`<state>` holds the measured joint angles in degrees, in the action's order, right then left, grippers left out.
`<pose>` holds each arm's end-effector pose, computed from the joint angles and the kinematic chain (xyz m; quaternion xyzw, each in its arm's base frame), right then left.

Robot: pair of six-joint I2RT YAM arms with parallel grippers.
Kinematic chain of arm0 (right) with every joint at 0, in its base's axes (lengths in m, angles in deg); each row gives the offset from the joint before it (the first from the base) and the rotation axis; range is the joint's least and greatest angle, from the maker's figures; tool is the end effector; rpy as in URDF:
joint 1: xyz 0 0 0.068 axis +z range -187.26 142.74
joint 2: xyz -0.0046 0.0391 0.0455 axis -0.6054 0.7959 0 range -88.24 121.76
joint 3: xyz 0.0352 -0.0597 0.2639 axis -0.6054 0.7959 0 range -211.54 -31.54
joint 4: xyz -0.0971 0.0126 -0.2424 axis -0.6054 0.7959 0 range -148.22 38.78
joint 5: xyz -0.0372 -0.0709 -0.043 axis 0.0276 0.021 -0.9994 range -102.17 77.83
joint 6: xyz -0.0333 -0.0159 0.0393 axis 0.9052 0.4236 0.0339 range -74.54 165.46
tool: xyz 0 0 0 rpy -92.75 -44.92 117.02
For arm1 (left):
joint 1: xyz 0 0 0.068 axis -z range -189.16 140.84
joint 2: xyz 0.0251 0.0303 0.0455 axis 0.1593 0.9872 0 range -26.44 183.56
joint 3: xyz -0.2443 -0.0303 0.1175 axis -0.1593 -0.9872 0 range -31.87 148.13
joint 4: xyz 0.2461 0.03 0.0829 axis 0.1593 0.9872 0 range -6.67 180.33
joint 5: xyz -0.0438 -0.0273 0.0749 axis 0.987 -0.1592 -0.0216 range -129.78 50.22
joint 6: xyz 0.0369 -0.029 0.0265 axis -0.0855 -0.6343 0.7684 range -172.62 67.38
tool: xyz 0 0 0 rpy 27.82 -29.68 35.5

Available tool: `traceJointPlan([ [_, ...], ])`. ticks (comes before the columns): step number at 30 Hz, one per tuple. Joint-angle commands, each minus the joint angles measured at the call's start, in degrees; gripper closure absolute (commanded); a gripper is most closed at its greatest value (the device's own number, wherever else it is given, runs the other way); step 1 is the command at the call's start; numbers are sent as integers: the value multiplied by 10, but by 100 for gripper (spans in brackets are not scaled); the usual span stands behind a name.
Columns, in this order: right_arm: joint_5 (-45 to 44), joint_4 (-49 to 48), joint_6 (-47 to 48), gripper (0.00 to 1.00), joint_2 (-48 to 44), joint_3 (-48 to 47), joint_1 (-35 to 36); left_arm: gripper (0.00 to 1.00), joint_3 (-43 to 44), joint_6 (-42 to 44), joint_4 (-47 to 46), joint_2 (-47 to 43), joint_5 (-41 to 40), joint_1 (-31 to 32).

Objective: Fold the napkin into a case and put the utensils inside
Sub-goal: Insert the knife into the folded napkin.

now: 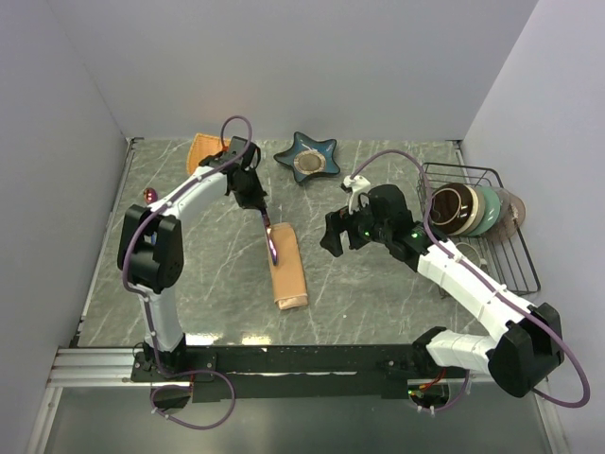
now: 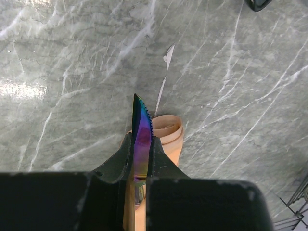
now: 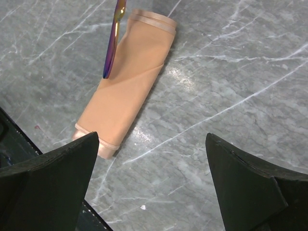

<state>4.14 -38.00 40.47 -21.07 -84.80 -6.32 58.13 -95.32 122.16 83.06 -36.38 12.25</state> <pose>0.2172 0.1418 0.2954 -0.2611 0.8373 0.2623 0.4024 0.3870 -0.1541 0.2439 -0.1696 0.9466 -0.1689 0.2160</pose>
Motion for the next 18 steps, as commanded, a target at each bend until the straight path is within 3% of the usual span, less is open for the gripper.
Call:
traceJointPlan([
  [1,-5,-11,3,0,-9,-8,-8,99,10,-7,5,4,-7,7],
  [18,3,-12,-3,0,-15,-1,-11,99,-51,-35,0,-16,-8,28],
])
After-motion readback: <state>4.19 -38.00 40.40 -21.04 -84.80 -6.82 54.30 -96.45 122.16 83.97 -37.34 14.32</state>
